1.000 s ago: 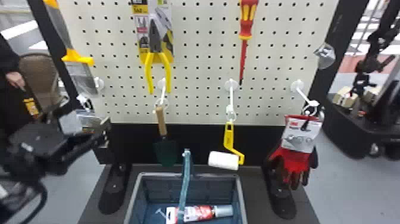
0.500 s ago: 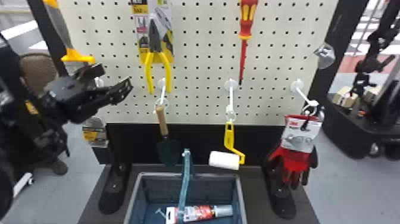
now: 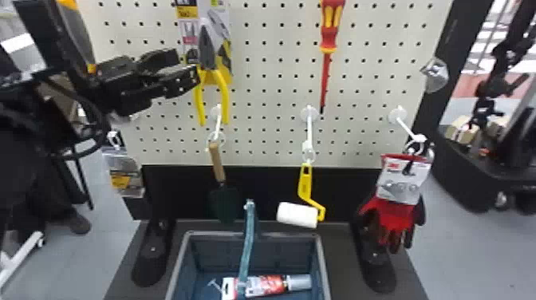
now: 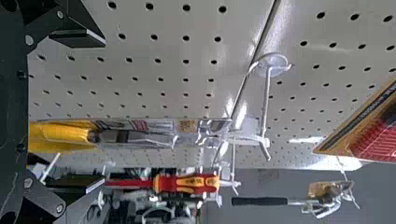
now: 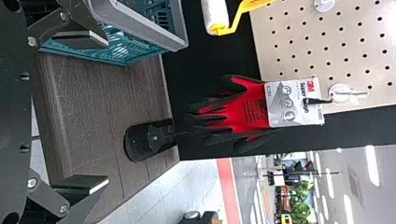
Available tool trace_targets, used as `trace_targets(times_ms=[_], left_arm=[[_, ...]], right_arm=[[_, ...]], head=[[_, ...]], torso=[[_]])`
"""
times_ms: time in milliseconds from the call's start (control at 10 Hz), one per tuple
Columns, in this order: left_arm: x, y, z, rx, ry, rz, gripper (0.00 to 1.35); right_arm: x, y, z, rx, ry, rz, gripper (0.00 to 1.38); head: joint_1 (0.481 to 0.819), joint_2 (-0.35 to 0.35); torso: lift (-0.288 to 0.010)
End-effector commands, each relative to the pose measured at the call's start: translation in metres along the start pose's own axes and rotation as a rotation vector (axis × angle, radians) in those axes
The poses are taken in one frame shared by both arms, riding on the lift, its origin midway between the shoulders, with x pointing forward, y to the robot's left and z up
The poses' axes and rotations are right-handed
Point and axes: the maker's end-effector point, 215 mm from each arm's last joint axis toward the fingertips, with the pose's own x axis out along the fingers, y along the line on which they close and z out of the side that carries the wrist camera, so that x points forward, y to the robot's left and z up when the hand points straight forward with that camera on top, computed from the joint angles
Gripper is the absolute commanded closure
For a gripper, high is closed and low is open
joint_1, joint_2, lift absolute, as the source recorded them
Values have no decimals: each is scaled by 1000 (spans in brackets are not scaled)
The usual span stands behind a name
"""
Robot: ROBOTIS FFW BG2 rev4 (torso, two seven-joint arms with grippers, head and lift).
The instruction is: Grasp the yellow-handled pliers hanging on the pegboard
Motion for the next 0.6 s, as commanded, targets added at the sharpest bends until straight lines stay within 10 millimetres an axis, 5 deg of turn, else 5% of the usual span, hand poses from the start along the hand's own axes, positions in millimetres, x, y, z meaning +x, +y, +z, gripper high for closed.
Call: trace_targets(times_ms=[0,200,500], left_arm=[[12,-5,3,-37,22,-76,257],[18,-4,8,-38,38,-124,340],[20,-4,-3,-55,83,-121,1213]], right_arm=[[0,0,-2,0,3,-1,259],[2,1,-1,-2,0,3,259],[3,1,-1,-4,0,5,259]], head=[[549,0],[549,0],[549,0]], torso=[[-100],[-100],[-100]])
